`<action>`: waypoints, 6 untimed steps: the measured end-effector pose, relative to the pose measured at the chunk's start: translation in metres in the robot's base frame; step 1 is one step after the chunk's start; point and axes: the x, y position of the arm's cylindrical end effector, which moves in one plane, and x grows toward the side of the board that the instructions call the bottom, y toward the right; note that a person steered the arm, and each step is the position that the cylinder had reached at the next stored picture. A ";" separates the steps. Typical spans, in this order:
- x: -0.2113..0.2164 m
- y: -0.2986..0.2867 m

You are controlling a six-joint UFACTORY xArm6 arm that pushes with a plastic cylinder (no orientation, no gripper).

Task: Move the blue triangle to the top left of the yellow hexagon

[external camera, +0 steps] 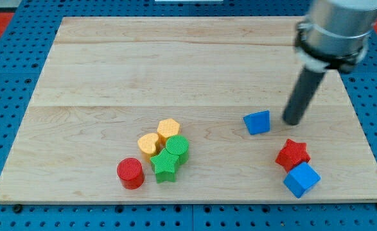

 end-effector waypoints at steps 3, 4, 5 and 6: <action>-0.068 -0.033; -0.088 -0.052; -0.074 -0.125; -0.060 -0.192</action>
